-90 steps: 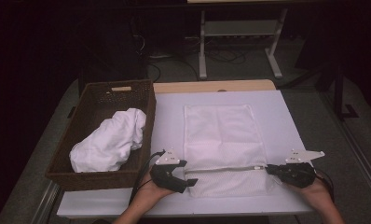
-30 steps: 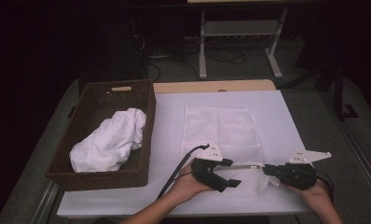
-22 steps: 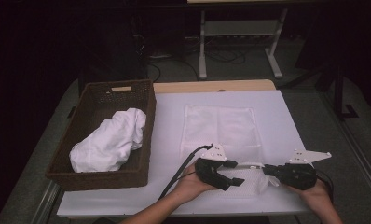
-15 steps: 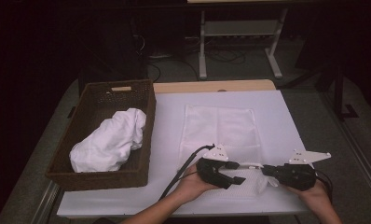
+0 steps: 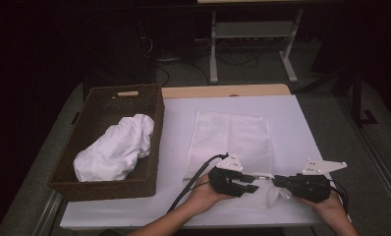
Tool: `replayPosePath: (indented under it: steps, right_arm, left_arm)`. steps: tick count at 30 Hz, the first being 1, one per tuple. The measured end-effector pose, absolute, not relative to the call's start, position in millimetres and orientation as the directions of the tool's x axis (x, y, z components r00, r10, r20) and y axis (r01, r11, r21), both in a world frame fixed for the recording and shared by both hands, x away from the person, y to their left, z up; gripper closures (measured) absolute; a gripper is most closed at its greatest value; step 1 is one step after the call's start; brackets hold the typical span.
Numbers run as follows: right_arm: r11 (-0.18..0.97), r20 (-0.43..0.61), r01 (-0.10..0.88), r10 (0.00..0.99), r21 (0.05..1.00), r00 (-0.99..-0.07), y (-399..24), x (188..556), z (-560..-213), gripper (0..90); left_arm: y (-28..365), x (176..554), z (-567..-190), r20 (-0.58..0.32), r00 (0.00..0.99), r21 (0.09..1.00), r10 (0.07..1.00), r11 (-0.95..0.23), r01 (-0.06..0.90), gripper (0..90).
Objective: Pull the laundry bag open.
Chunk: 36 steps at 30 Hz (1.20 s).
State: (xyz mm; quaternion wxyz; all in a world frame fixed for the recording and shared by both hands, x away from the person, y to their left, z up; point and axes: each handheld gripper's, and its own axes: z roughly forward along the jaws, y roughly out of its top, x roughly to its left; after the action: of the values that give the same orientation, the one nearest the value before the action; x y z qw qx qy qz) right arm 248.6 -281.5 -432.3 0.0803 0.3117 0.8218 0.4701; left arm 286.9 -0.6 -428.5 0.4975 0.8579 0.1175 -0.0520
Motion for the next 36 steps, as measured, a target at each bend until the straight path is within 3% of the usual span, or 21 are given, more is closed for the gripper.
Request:
replayPosePath:
  steps: [15,36]
  right_arm:
    - [0.348,0.163,0.39,0.531,0.853,-0.831,-280,242,-427,84.7]
    - [0.351,0.164,0.393,0.533,0.85,-0.83,-280,242,-428,84.7]
  left_arm:
    - [-6,291,-432,-0.195,0.967,0.833,0.162,-0.494,0.25,68.2]
    - [-24,292,-432,-0.205,0.97,0.829,0.133,-0.503,0.244,68.2]
